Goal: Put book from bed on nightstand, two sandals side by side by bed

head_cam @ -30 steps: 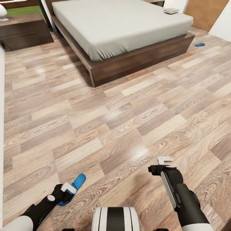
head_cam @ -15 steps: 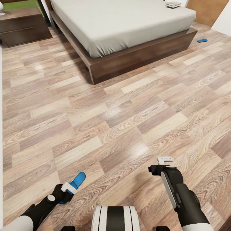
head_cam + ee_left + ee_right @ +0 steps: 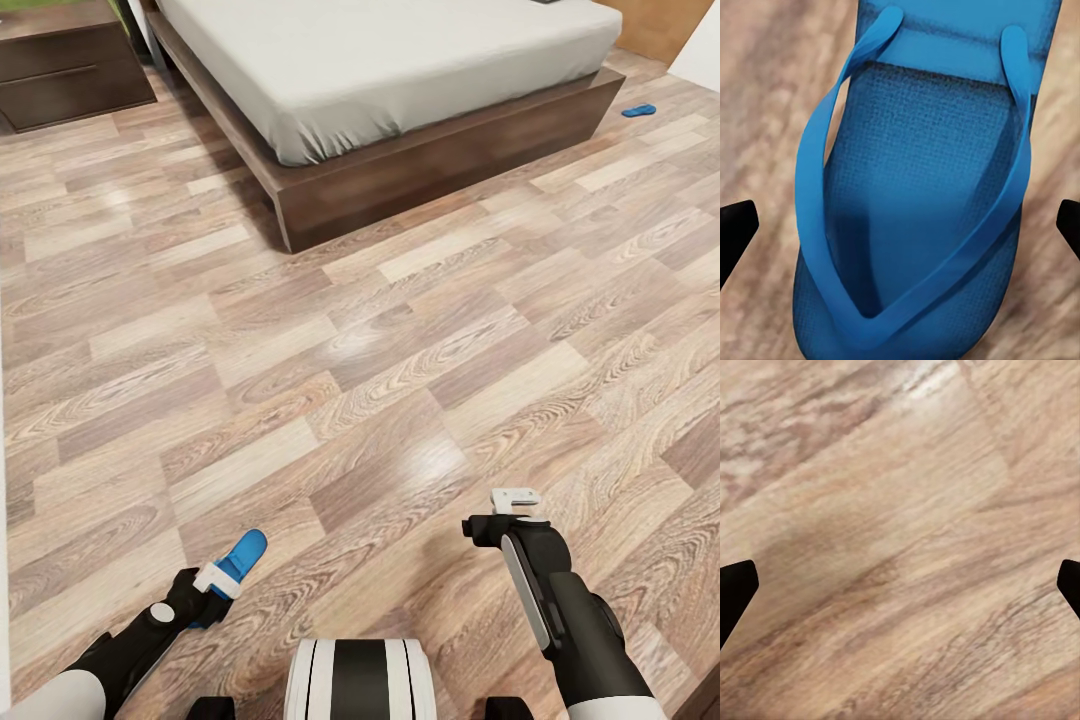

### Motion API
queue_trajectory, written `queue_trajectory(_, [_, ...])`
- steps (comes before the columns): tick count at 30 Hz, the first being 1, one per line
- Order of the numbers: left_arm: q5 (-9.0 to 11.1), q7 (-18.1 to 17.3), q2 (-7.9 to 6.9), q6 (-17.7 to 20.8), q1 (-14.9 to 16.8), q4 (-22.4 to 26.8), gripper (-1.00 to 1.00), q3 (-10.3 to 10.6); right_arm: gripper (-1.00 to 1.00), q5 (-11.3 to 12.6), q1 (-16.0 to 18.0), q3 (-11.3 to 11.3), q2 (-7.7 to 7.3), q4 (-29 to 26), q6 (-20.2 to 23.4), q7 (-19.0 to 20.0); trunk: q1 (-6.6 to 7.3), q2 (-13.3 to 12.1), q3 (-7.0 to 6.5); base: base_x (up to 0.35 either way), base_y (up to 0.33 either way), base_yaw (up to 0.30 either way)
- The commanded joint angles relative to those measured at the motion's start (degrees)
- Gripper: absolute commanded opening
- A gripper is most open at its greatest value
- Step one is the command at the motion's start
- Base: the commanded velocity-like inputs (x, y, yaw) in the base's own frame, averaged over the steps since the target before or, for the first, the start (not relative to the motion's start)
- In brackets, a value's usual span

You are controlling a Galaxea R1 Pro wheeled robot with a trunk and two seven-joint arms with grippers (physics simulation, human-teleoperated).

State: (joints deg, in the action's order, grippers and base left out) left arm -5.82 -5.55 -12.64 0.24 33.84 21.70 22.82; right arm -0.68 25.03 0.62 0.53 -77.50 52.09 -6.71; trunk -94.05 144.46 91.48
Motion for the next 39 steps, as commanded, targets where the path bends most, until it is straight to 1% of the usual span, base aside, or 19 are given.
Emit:
queue_trajectory(1, [-0.6, -0.17, -0.02, 0.06, 0.0, 0.08, 1.0, -0.06, 1.0, -0.04, 0.02, 0.07, 0.0, -0.04, 0.28, -0.22, 0.01, 0.01, 0.03, 0.0, 0.0, 0.0])
queue_trajectory(11, [-0.6, -0.17, 0.17, 0.06, 0.0, 0.09, 1.0, -0.06, 1.0, -0.09, 0.02, 0.08, 0.0, 0.31, 0.23, -0.24, 0.01, 0.01, 0.03, 0.0, 0.0, 0.0])
queue_trajectory(19, [-0.6, -0.17, 0.08, 0.02, 0.0, 0.09, 1.0, -0.06, 1.0, -0.11, 0.02, 0.12, 0.06, 0.73, 0.21, -0.24, -0.2, 0.12, 1.8, 0.0, 0.0, 0.0])
queue_trajectory(24, [-0.6, -0.17, 0.0, -0.05, 0.0, 0.09, 1.0, -0.06, 1.0, -0.11, 0.02, 0.1, 0.06, 0.76, 0.21, -0.24, -0.2, 0.12, 1.8, 0.0, 0.0, 0.0])
queue_trajectory(25, [-0.6, -0.17, -0.01, -0.06, 0.0, 0.09, -1.0, -0.06, 1.0, -0.11, 0.02, 0.11, 0.05, 0.76, 0.21, -0.24, -0.2, 0.12, 1.8, 0.0, 0.0, 0.0])
queue_trajectory(39, [-0.6, 0.01, -0.02, -0.05, 0.0, 0.09, -1.0, -0.06, 1.0, -0.11, 0.02, 0.08, 0.06, 0.77, 0.21, -0.2, -0.2, 0.12, 1.8, 0.0, 0.0, 0.0])
